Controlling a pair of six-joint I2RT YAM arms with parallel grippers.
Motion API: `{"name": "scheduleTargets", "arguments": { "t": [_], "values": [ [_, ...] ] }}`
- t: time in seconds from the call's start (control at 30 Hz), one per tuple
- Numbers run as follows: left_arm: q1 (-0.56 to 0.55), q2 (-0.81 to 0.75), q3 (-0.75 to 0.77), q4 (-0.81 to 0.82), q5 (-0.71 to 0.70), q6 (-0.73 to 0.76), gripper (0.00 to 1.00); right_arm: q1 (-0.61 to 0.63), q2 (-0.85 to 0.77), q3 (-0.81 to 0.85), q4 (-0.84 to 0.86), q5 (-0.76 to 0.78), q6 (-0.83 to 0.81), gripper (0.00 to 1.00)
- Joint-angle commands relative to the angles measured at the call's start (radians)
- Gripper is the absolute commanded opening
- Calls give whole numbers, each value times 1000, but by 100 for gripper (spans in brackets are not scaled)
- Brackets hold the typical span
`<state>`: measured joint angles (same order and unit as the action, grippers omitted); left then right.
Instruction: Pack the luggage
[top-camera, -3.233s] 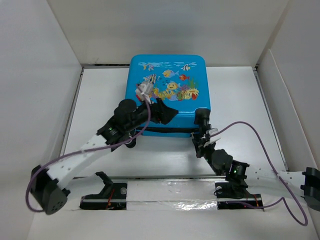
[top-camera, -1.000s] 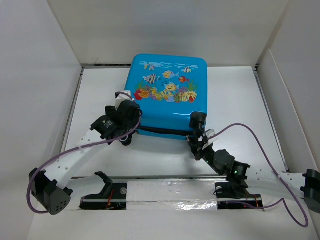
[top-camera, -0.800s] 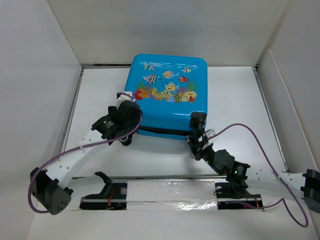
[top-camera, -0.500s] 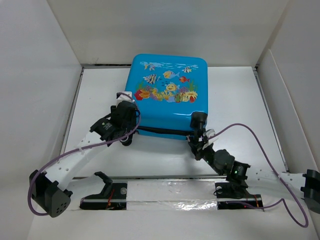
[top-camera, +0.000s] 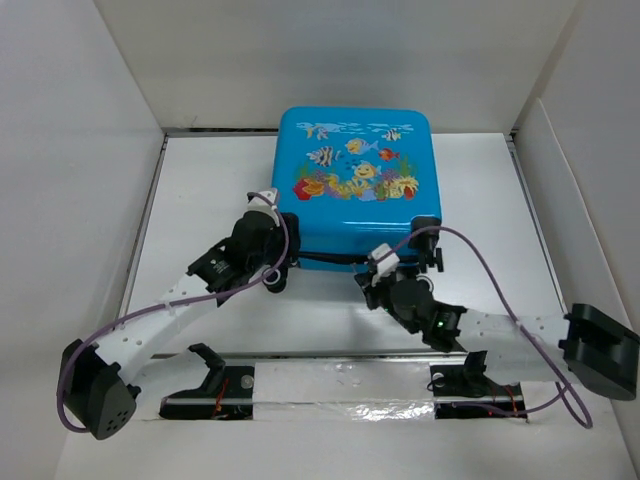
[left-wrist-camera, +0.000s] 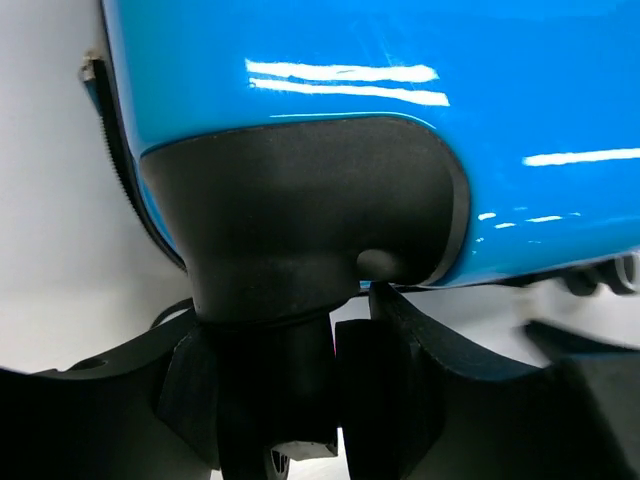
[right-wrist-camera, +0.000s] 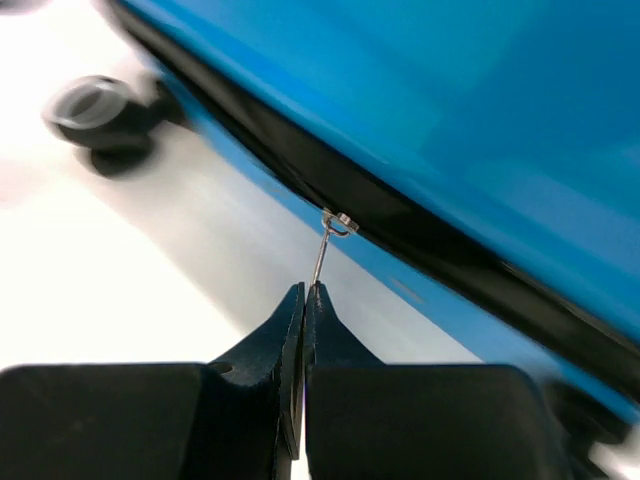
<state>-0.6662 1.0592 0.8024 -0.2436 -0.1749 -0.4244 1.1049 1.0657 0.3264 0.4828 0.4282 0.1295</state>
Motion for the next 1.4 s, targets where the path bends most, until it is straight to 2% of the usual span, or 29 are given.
{"name": "scheduleTargets", "arguments": {
  "t": [0.0, 0.07, 0.23, 0.3, 0.43, 0.57, 0.6, 0.63, 0.67, 0.7, 0.73, 0.77, 0.8, 0.83, 0.87, 0.9, 0.93, 0.97, 1.0, 1.03, 1.07, 1.13, 1.17, 1.2, 1.23, 1.27, 1.3, 1.33, 1.37],
  "values": [
    [-105, 78, -40, 432, 462, -155, 0, 116, 138, 152, 98, -291, -34, 0],
    [-114, 32, -49, 484, 480, -171, 0, 144, 227, 213, 134, -322, -48, 0],
    [-115, -155, -146, 567, 453, -240, 0, 174, 368, 324, 287, -515, -45, 0],
    [-115, -252, -170, 555, 417, -252, 0, 190, 442, 412, 309, -578, -60, 0],
    [-115, -411, -250, 464, 324, -264, 0, 190, 534, 467, 418, -664, -22, 0],
    [-115, -576, -298, 388, 237, -284, 0, 190, 551, 444, 430, -700, 13, 1],
    [-115, -591, -304, 376, 226, -287, 0, 190, 525, 422, 378, -660, 12, 11],
    [-115, -603, -308, 339, 209, -287, 0, 190, 443, 396, 346, -629, 4, 40],
    [-115, -617, -310, 320, 184, -287, 0, 190, 392, 349, 302, -605, -1, 55],
    [-115, -623, -315, 310, 155, -284, 0, 190, 335, 336, 158, -556, -8, 66],
    [-115, -627, -319, 293, 137, -281, 0, 190, 215, 329, 75, -534, -20, 79],
    [-115, -630, -321, 287, 115, -275, 0, 190, 153, 327, -16, -517, -39, 82],
    [-115, -628, -319, 280, 107, -272, 0, 199, 86, 327, -177, -467, -44, 84],
    [-105, -627, -318, 277, 100, -266, 0, 199, 18, 327, -247, -429, -42, 86],
    [-105, -621, -316, 277, 92, -260, 0, 199, -122, 327, -313, -364, -38, 86],
    [-105, -617, -318, 282, 92, -255, 0, 188, -195, 320, -399, -230, -28, 85],
    [-105, -613, -321, 294, 94, -246, 0, 134, -264, 319, -439, -165, -28, 77],
    [-105, -598, -324, 302, 109, -244, 0, 81, -377, 318, -501, -69, -24, 13],
    [-105, -590, -327, 314, 118, -241, 0, 16, -419, 318, -533, -50, -30, 0],
    [-105, -581, -331, 337, 127, -238, 0, -63, -446, 327, -546, -55, -50, 0],
    [-105, -561, -339, 349, 147, -228, 0, -244, -458, 338, -559, -69, -63, 0],
    [-105, -542, -344, 380, 161, -218, 0, -431, -444, 381, -576, -191, -71, 0],
    [-105, -522, -344, 388, 169, -206, 0, -603, -432, 390, -572, -234, -65, 8],
    [-105, -515, -342, 395, 169, -202, 0, -685, -402, 396, -549, -326, -61, 23],
    [-105, -509, -344, 411, 169, -198, 0, -762, -383, 404, -543, -386, -57, 62],
    [-114, -496, -345, 420, 179, -195, 0, -833, -357, 427, -541, -438, -53, 75],
    [-115, -490, -348, 429, 201, -189, 0, -950, -330, 437, -532, -541, -44, 84],
    [-115, -486, -351, 450, 206, -189, 0, -999, -273, 442, -521, -590, -34, 98],
    [-115, -473, -359, 460, 216, -188, 0, -1042, -244, 448, -506, -639, -24, 100]
  ]
}}
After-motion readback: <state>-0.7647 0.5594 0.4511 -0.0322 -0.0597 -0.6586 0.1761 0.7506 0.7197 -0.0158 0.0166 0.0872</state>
